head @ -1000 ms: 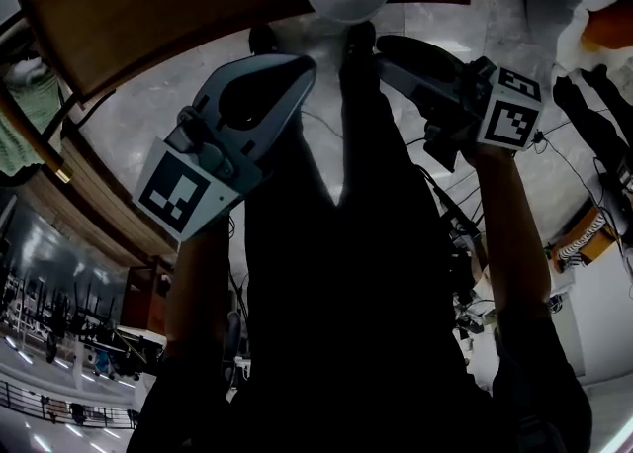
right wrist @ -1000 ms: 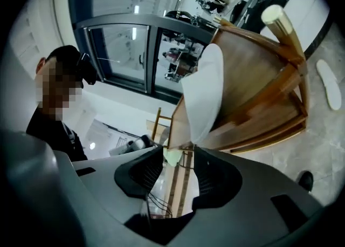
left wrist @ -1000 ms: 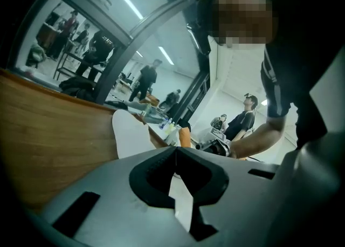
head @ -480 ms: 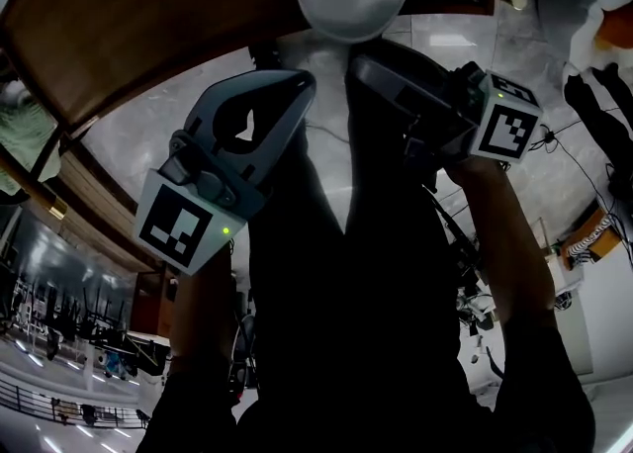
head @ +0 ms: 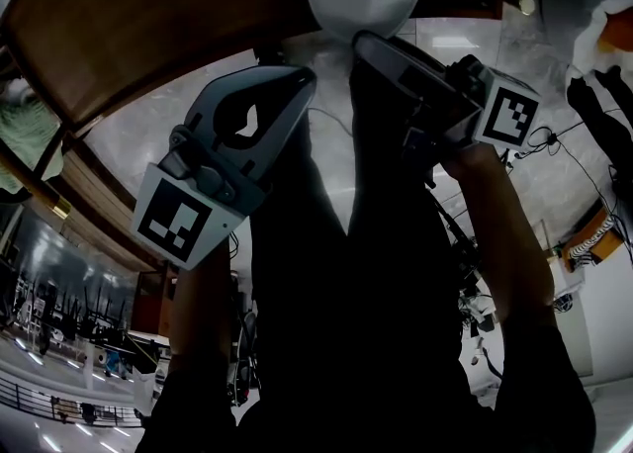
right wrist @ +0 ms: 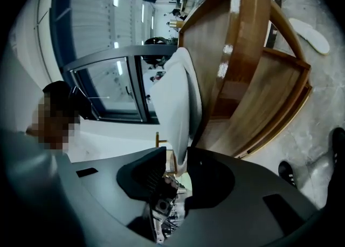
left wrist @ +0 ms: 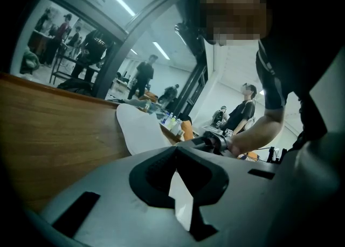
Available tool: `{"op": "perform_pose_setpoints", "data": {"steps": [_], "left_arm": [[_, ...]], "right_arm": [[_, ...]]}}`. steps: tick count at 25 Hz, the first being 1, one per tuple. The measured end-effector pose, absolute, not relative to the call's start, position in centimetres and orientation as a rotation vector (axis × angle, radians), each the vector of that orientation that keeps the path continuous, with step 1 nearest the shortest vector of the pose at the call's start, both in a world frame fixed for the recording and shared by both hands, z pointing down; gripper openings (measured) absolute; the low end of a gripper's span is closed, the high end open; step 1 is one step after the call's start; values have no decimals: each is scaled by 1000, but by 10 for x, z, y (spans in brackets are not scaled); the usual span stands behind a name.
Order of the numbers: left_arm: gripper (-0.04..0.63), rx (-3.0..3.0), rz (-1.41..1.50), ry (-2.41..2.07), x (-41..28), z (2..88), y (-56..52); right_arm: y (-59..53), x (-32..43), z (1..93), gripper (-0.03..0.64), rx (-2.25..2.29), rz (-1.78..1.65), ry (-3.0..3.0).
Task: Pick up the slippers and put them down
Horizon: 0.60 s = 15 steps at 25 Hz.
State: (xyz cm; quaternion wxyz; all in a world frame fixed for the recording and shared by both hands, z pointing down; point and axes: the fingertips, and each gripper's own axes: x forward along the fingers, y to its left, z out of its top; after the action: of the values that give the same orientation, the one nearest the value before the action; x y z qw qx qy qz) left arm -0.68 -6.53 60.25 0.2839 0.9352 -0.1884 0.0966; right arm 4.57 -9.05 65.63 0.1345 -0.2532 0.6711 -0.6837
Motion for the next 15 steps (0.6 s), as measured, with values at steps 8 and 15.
{"op": "perform_pose_setpoints", "data": {"steps": [8,15], "left_arm": [[12,2504,252,-493,-4,600,-62],[12,2541,243,-506,-9,584,-67]], "right_arm": [[-92,46,654,61,-743,-1954,1971],[-101,51,636,58,-826,-1864,2103]]}}
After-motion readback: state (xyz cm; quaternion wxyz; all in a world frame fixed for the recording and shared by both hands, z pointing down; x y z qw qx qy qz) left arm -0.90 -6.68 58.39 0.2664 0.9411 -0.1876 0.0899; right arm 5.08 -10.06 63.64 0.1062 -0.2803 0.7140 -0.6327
